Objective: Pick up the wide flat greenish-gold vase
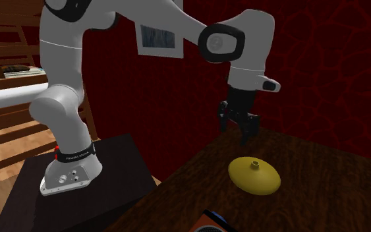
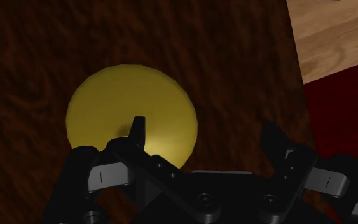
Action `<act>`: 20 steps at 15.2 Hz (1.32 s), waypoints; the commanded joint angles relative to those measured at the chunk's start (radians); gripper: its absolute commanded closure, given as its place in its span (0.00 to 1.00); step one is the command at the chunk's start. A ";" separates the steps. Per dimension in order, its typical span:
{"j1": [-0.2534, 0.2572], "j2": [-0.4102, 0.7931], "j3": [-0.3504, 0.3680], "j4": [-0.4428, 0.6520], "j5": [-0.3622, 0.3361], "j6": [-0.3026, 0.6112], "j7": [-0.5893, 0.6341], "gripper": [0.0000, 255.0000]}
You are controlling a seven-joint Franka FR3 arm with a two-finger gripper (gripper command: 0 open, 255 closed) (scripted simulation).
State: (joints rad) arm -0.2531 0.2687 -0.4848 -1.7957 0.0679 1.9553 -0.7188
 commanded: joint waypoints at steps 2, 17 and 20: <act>-0.056 0.123 0.003 0.136 0.064 -0.014 -0.053 0.00; -0.123 0.279 0.026 0.236 0.135 0.042 -0.098 1.00; -0.123 0.279 0.026 0.236 0.135 0.041 -0.099 1.00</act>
State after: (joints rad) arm -0.3759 0.5469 -0.4584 -1.5594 0.2032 1.9968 -0.8174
